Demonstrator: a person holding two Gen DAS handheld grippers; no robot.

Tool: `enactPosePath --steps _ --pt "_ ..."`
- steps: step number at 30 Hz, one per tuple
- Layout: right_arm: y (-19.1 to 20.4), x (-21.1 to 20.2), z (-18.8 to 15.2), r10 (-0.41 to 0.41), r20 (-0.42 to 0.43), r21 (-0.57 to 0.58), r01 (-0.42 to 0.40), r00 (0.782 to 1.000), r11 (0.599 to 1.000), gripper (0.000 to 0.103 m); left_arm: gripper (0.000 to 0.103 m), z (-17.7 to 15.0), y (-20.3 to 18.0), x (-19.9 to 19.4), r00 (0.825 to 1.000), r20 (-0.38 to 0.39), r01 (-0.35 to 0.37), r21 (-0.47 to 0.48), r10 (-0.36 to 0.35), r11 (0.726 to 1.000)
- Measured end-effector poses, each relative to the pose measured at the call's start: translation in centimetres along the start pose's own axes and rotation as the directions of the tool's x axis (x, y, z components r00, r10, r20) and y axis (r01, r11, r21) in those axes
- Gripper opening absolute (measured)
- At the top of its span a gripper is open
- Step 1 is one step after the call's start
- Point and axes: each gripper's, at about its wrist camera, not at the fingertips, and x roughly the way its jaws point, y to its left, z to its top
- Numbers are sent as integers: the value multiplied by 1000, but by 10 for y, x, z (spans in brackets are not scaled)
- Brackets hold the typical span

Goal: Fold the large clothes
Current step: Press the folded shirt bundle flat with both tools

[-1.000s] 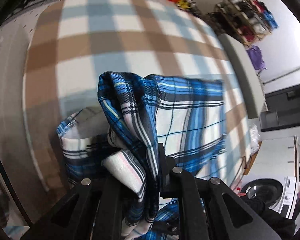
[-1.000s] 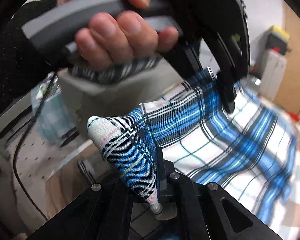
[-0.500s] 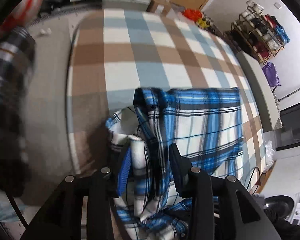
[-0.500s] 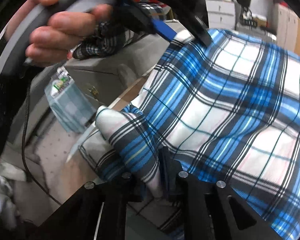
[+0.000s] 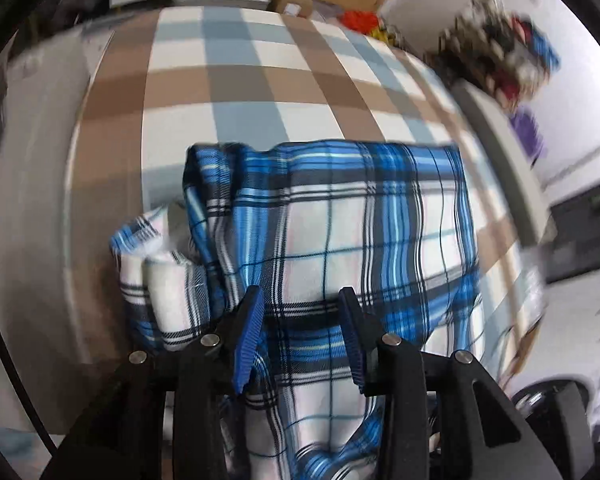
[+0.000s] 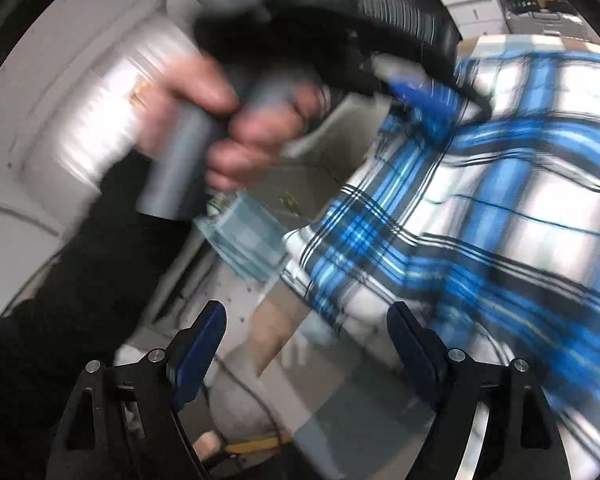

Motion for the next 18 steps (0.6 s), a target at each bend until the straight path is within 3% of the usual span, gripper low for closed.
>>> enactPosePath --steps 5,9,12,15,18 --pt "-13 -61 -10 -95 95 38 92 991 995 93 32 -14 18 -8 996 51 74 -63 -71 995" --pt "-40 -86 -3 -173 155 130 154 973 979 101 32 -26 6 -28 998 61 7 -51 -4 999" --pt "-71 -67 -1 -142 54 237 125 988 964 102 32 -39 -2 -25 995 62 -78 -11 79 997" --pt "-90 -70 -8 -73 84 310 43 994 950 102 32 -55 12 -10 993 28 -118 -8 118 993" --pt "-94 -75 -10 -31 75 326 5 997 945 102 32 -67 12 -15 987 61 -152 9 152 988"
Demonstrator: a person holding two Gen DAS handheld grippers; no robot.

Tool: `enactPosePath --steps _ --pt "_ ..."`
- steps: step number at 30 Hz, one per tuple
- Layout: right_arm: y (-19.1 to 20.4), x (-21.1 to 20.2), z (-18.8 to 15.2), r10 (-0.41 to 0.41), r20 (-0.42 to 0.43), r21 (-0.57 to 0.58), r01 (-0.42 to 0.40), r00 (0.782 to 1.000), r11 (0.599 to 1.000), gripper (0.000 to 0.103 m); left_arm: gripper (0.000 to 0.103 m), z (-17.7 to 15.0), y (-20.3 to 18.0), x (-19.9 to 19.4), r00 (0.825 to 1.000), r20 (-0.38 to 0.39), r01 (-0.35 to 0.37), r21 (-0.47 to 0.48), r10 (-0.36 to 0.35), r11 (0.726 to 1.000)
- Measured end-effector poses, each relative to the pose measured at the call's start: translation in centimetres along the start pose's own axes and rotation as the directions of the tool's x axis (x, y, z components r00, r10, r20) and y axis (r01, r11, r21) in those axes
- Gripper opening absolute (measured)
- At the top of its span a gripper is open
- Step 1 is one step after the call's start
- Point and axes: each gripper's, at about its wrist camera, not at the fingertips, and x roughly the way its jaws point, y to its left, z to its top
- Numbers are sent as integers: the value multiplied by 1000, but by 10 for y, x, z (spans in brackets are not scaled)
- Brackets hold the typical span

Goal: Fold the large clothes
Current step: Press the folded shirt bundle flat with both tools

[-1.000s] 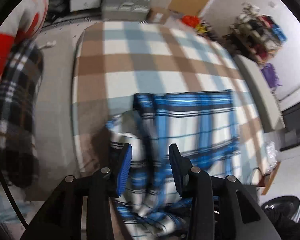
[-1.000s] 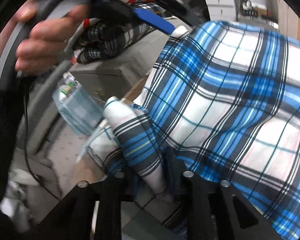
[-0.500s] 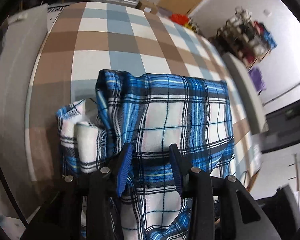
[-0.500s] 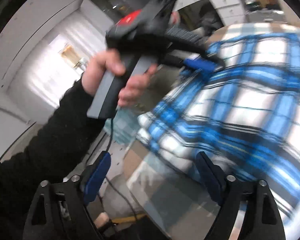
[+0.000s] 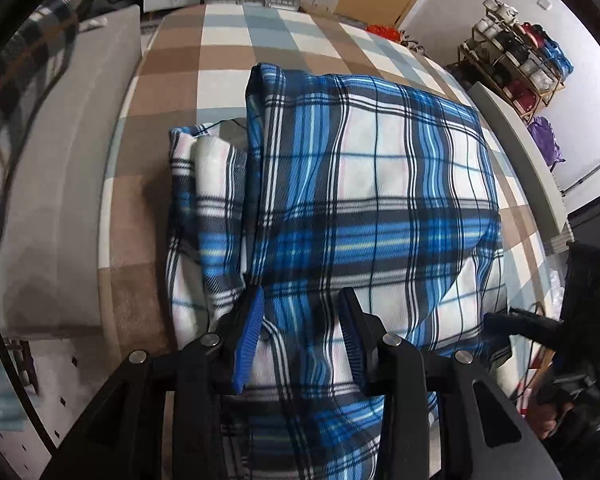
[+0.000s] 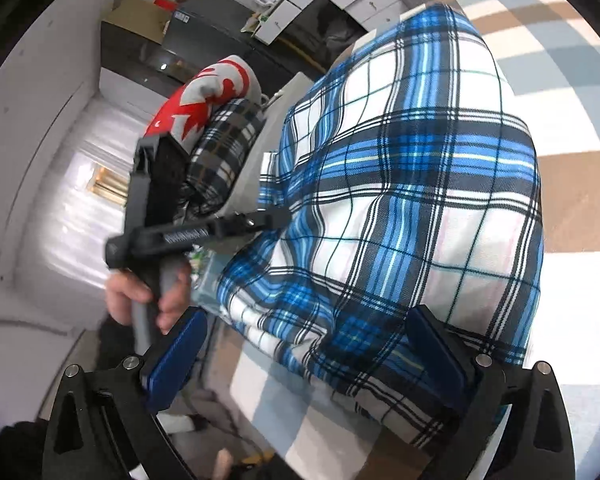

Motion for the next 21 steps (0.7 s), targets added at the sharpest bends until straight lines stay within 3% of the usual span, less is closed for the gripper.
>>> enactPosePath --steps 4,7,9,10,11,12,16,19,21 --pt "2 0 1 -5 -32 -13 4 999 1000 102 32 -2 -1 -20 998 5 -66 -12 66 998" --pt "8 -4 1 11 -46 11 -11 999 1000 102 33 -6 5 -38 999 20 -45 -28 45 999" --pt "9 -11 8 63 -22 32 -62 998 998 102 47 -4 11 -42 999 19 -37 -57 38 998" --pt "11 -11 15 69 1 30 -69 998 997 102 60 -3 14 -41 999 30 -30 -77 33 997" --pt "12 -22 18 57 32 20 -58 998 998 102 68 0 22 -41 998 36 -42 -110 46 993" --pt "11 -32 20 41 57 8 -41 998 999 102 70 2 25 -38 998 31 -48 -127 53 991" --pt "-4 -49 32 -78 103 19 77 992 997 103 70 11 21 -13 1000 -15 18 -158 -20 987" --pt "-21 -38 45 -178 76 28 177 981 984 103 70 13 20 9 996 -87 20 -161 -34 987" --pt "-32 -28 52 -202 53 33 200 978 979 103 70 12 18 15 994 -104 16 -157 -33 988"
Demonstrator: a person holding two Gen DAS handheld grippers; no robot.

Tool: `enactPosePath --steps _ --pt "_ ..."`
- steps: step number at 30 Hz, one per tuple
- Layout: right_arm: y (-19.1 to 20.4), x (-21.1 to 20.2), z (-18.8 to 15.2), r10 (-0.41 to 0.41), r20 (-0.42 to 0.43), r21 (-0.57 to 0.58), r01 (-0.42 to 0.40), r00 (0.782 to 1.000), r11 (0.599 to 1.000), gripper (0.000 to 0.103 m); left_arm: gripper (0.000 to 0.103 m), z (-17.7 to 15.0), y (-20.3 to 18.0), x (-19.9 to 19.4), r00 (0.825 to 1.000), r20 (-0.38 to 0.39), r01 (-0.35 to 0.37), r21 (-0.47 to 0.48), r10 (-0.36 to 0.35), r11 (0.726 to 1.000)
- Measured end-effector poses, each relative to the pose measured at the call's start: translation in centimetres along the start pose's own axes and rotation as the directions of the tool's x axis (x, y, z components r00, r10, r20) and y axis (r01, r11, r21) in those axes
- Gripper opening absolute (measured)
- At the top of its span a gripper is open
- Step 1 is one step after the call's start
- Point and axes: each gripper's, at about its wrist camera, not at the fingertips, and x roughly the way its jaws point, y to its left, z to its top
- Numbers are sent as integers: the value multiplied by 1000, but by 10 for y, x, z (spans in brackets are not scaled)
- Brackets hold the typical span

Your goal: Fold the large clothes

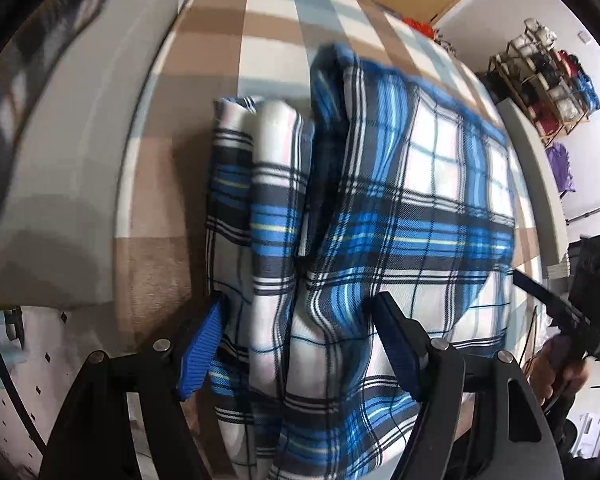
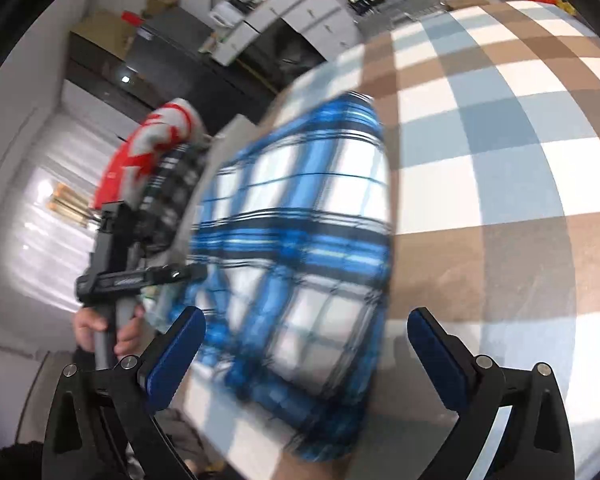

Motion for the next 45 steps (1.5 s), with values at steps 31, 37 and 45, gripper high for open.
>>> enactPosePath --steps 31,37,45 --pt "-120 -78 40 -214 101 42 211 972 977 44 70 26 -141 17 995 -10 96 215 -96 972" --pt "-112 -83 25 -201 187 -3 205 961 979 62 72 61 -124 -29 989 134 39 162 -61 986" --pt "-112 -81 17 -187 225 41 183 956 982 67 72 119 -150 38 993 -55 107 132 -101 986"
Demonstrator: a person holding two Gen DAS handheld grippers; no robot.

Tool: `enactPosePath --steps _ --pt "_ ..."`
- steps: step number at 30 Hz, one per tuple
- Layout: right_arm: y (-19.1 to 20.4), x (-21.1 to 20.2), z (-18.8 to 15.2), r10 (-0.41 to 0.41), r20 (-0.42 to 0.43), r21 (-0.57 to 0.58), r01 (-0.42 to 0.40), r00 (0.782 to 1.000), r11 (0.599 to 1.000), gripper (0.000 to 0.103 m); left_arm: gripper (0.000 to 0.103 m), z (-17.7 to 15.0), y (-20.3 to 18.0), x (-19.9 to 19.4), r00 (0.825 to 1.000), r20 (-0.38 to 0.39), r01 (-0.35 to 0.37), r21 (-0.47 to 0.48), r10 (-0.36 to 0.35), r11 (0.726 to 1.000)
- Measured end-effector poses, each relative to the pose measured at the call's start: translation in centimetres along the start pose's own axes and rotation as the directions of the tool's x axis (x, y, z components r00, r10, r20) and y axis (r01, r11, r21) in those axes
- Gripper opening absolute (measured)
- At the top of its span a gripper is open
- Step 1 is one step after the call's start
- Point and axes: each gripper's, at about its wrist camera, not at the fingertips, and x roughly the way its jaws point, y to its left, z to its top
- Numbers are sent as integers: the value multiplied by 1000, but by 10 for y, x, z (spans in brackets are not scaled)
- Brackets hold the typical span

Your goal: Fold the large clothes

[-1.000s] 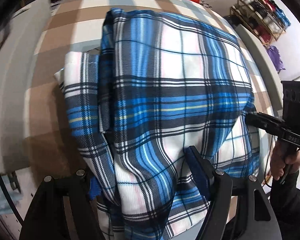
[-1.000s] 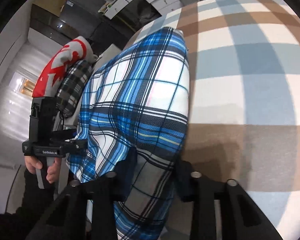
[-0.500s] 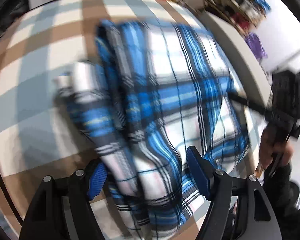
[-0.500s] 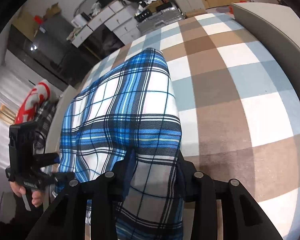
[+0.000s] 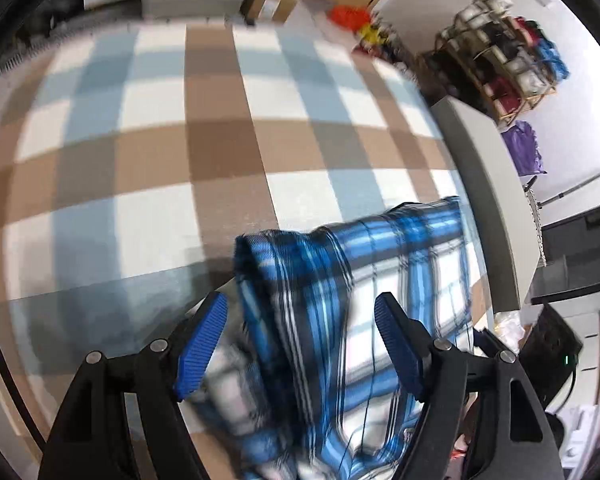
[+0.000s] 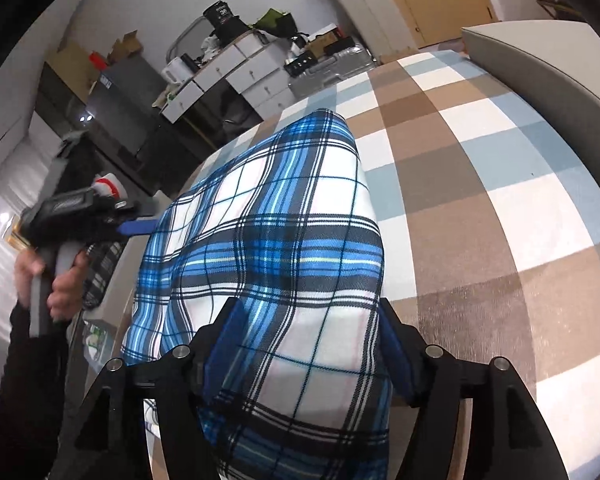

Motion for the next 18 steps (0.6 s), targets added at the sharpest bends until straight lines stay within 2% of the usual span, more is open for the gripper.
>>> enactPosePath --steps 1,3,4,5,7,13,16,18 --pt "1 0 0 -3 2 -2 3 1000 1000 67 72 1 2 4 999 -23 34 -16 -34 999" --pt "1 -1 0 -8 3 -2 8 1000 1000 67 58 1 6 5 994 -12 104 -48 -105 993" --pt "2 -1 0 -9 5 0 9 1000 1000 67 33 1 5 2 993 2 114 -49 -114 992" --pt "2 -1 -1 -8 5 3 8 1000 1000 67 15 1 2 -1 993 7 117 -39 -117 992" --pt "3 -2 -2 -3 2 2 3 1000 1000 67 8 -3 -4 -11 992 32 120 2 -120 993" --pt "18 -9 -6 -26 27 -43 27 999 999 64 5 -7 -29 -48 973 101 202 65 -208 977" --pt "34 -14 -10 -52 41 -99 56 998 993 62 5 -17 -34 -61 972 118 190 110 -202 976" --pt "47 -14 -13 -90 47 -158 97 995 983 62 5 -22 -27 -61 974 127 174 108 -187 979"
